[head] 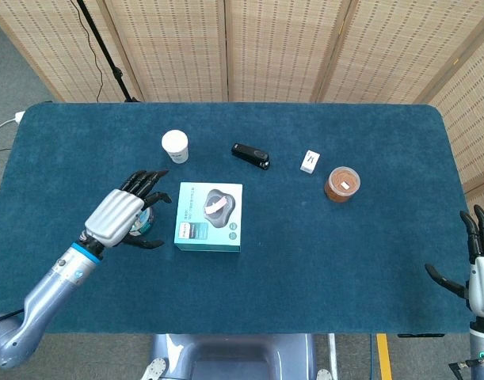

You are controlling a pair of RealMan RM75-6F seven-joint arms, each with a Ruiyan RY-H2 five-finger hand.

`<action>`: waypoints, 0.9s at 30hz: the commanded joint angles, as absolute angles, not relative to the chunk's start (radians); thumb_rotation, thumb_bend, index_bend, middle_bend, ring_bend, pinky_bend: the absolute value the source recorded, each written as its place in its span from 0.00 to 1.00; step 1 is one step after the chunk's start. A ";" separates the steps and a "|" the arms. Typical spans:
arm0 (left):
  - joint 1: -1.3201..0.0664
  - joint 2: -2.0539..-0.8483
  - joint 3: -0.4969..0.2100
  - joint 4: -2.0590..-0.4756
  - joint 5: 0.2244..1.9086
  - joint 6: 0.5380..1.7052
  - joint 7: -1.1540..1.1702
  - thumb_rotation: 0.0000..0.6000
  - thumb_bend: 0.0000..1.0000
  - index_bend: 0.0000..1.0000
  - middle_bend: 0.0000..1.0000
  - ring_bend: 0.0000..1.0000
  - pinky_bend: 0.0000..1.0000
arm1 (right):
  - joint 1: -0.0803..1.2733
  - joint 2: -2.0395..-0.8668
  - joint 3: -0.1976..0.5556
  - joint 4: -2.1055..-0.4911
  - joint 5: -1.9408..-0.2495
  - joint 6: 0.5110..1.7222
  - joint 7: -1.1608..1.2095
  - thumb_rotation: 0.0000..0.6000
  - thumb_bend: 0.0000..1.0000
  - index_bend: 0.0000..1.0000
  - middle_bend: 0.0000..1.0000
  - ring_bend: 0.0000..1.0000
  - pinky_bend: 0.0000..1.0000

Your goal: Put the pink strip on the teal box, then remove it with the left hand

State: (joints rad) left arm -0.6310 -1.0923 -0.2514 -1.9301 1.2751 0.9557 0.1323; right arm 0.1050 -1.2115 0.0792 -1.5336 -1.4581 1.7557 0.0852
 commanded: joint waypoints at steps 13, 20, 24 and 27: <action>-0.766 -1.295 -0.280 -1.827 1.042 0.958 0.285 0.39 0.00 0.41 0.00 0.00 0.00 | 0.089 -1.202 0.095 -1.551 -1.472 1.722 0.102 1.00 0.00 0.04 0.00 0.00 0.00; -0.812 -1.388 -0.264 -1.766 0.966 0.990 0.391 0.37 0.00 0.41 0.00 0.00 0.00 | 0.082 -1.193 0.107 -1.556 -1.474 1.714 0.128 1.00 0.00 0.04 0.00 0.00 0.00; -0.827 -1.426 -0.257 -1.724 0.968 0.990 0.394 0.36 0.00 0.42 0.00 0.00 0.00 | 0.079 -1.187 0.110 -1.556 -1.477 1.706 0.146 1.00 0.00 0.04 0.00 0.00 0.00; -0.833 -1.470 -0.244 -1.656 0.996 0.985 0.369 0.36 0.00 0.42 0.00 0.00 0.00 | 0.077 -1.183 0.112 -1.555 -1.479 1.698 0.156 1.00 0.00 0.04 0.00 0.00 0.00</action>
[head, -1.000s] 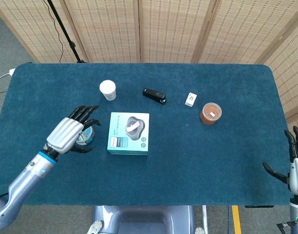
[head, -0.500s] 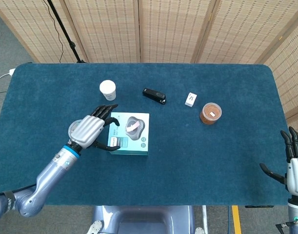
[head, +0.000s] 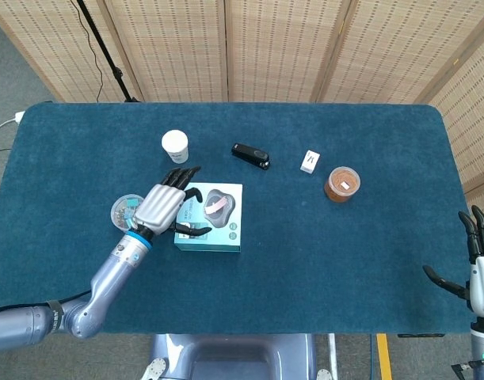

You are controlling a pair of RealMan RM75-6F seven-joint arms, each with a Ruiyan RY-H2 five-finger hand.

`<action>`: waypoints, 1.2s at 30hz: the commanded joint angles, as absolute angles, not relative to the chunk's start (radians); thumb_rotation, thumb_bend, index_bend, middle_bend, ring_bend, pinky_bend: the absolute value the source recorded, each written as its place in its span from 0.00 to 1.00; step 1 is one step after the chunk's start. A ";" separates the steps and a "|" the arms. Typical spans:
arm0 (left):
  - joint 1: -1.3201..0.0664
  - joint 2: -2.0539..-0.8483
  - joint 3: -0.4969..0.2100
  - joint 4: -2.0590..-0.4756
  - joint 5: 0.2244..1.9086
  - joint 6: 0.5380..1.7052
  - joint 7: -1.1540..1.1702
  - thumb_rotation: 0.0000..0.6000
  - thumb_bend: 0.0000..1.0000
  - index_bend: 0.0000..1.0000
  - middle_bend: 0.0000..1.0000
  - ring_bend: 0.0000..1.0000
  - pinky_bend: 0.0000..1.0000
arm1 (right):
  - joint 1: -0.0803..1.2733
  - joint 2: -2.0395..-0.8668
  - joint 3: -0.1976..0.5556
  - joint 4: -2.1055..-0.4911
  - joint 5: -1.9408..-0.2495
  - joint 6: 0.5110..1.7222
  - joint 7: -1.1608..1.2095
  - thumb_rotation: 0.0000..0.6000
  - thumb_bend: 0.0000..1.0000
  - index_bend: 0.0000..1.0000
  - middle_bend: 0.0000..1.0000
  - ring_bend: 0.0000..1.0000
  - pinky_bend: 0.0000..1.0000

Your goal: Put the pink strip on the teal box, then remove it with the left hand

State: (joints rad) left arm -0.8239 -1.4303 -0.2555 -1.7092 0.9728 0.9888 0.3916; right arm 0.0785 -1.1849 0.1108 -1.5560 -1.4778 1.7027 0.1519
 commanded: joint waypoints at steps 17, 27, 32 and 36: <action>-0.862 -1.565 -0.223 -1.519 1.070 0.962 0.311 0.35 0.00 0.44 0.00 0.00 0.00 | 0.068 -1.175 0.132 -1.555 -1.482 1.684 0.179 1.00 0.00 0.04 0.00 0.00 0.00; -0.862 -1.585 -0.217 -1.493 1.075 0.968 0.314 0.35 0.00 0.45 0.00 0.00 0.00 | 0.061 -1.179 0.141 -1.556 -1.481 1.687 0.135 1.00 0.00 0.04 0.00 0.00 0.00; -0.862 -1.589 -0.214 -1.488 1.074 0.965 0.315 0.35 0.00 0.45 0.00 0.00 0.00 | 0.058 -1.175 0.144 -1.562 -1.478 1.680 0.144 1.00 0.00 0.04 0.00 0.00 0.00; -0.861 -1.594 -0.209 -1.482 1.072 0.966 0.323 0.35 0.00 0.45 0.00 0.00 0.00 | 0.055 -1.172 0.148 -1.564 -1.479 1.680 0.149 1.00 0.00 0.04 0.00 0.00 0.00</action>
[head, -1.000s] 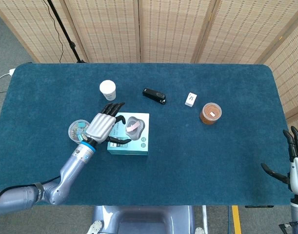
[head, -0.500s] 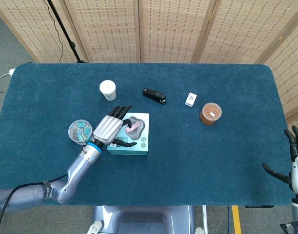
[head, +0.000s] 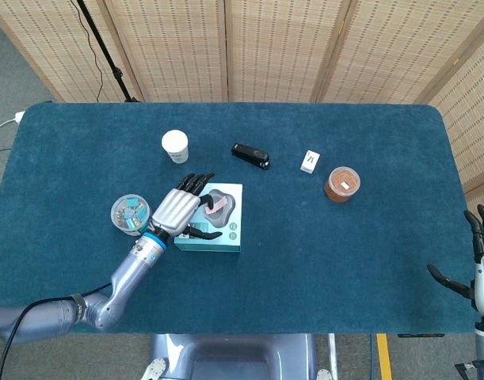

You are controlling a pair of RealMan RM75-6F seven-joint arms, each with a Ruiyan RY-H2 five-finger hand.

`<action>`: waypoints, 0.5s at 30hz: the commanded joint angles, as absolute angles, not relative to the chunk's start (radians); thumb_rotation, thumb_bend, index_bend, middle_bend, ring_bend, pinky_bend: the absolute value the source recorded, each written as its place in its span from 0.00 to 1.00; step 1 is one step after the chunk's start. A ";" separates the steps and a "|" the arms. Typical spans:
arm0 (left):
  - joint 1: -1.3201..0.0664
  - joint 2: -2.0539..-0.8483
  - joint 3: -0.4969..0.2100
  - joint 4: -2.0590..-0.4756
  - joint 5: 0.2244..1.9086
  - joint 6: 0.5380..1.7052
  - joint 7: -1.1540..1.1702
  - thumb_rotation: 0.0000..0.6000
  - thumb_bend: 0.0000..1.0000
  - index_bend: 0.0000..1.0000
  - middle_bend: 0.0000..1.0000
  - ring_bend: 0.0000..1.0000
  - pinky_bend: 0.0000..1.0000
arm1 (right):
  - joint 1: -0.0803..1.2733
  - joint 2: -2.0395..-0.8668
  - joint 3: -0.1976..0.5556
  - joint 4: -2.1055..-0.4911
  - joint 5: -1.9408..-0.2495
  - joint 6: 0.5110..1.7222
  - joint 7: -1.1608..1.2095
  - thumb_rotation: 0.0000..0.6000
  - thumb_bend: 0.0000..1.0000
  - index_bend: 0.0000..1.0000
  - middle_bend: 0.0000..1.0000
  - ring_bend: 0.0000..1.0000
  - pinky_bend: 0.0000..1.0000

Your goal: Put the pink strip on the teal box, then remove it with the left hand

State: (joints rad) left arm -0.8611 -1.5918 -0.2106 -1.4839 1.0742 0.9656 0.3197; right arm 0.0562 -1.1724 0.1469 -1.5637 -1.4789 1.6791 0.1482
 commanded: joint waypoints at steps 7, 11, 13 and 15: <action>-0.859 -1.593 -0.210 -1.485 1.062 0.968 0.334 0.35 0.00 0.45 0.00 0.00 0.00 | 0.052 -1.168 0.150 -1.568 -1.481 1.676 0.159 1.00 0.00 0.04 0.00 0.00 0.00; -0.857 -1.588 -0.210 -1.489 1.051 0.966 0.341 0.35 0.00 0.45 0.00 0.00 0.00 | 0.050 -1.167 0.152 -1.570 -1.482 1.675 0.162 1.00 0.00 0.04 0.00 0.00 0.00; -0.855 -1.585 -0.210 -1.493 1.048 0.965 0.338 0.35 0.00 0.45 0.00 0.00 0.00 | 0.049 -1.166 0.154 -1.571 -1.483 1.674 0.162 1.00 0.00 0.04 0.00 0.00 0.00; -0.852 -1.582 -0.210 -1.495 1.050 0.966 0.333 0.35 0.00 0.45 0.00 0.00 0.00 | 0.049 -1.166 0.154 -1.571 -1.482 1.673 0.162 1.00 0.00 0.04 0.00 0.00 0.00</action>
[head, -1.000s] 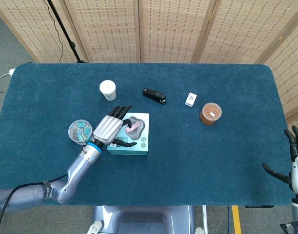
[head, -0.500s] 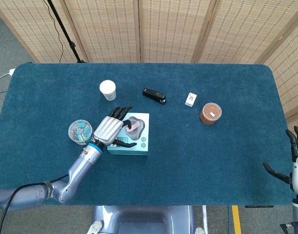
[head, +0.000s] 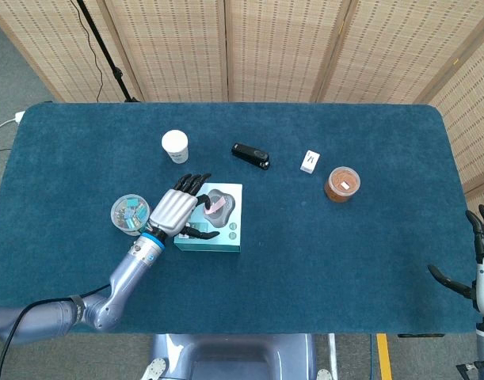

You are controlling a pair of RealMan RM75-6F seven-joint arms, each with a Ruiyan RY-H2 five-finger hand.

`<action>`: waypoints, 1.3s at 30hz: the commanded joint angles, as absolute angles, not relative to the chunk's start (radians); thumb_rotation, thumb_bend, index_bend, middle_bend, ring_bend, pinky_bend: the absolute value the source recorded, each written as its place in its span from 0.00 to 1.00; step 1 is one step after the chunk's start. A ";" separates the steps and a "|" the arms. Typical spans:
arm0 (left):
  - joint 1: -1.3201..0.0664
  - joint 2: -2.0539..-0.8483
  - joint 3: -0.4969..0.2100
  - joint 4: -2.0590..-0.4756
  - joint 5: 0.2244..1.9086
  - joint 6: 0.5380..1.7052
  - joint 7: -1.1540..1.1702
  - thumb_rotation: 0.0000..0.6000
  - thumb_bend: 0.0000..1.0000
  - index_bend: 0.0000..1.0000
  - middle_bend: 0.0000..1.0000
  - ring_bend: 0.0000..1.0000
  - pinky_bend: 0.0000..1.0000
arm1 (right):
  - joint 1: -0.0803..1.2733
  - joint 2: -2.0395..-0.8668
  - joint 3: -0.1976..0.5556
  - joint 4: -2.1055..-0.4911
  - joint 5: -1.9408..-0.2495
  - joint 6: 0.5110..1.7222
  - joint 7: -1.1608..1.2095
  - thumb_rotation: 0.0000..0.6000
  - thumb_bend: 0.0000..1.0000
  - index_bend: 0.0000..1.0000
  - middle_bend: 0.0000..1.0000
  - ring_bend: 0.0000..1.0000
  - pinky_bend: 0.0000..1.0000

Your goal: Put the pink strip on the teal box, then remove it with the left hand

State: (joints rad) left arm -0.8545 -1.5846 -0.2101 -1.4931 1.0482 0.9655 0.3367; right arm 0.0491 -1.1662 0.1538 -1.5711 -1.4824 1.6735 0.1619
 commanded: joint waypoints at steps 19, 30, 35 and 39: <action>-0.846 -1.565 -0.196 -1.505 1.080 0.964 0.326 0.35 0.00 0.45 0.00 0.00 0.00 | 0.042 -1.162 0.161 -1.582 -1.488 1.671 0.169 1.00 0.00 0.04 0.00 0.00 0.00; -0.852 -1.572 -0.195 -1.513 1.074 0.965 0.355 0.35 0.00 0.46 0.00 0.00 0.00 | 0.039 -1.159 0.162 -1.587 -1.494 1.668 0.173 1.00 0.00 0.03 0.00 0.00 0.00; -0.851 -1.566 -0.199 -1.505 1.058 0.961 0.357 0.35 0.00 0.46 0.00 0.00 0.00 | 0.039 -1.158 0.162 -1.589 -1.495 1.664 0.176 1.00 0.00 0.03 0.00 0.00 0.00; -0.850 -1.561 -0.201 -1.504 1.055 0.961 0.354 0.35 0.00 0.46 0.00 0.00 0.00 | 0.038 -1.158 0.162 -1.590 -1.497 1.664 0.174 1.00 0.00 0.03 0.00 0.00 0.00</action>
State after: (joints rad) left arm -0.8497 -1.5611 -0.2007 -1.5040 1.0549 0.9606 0.3543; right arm 0.0380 -1.1583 0.1616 -1.5904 -1.4973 1.6643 0.1742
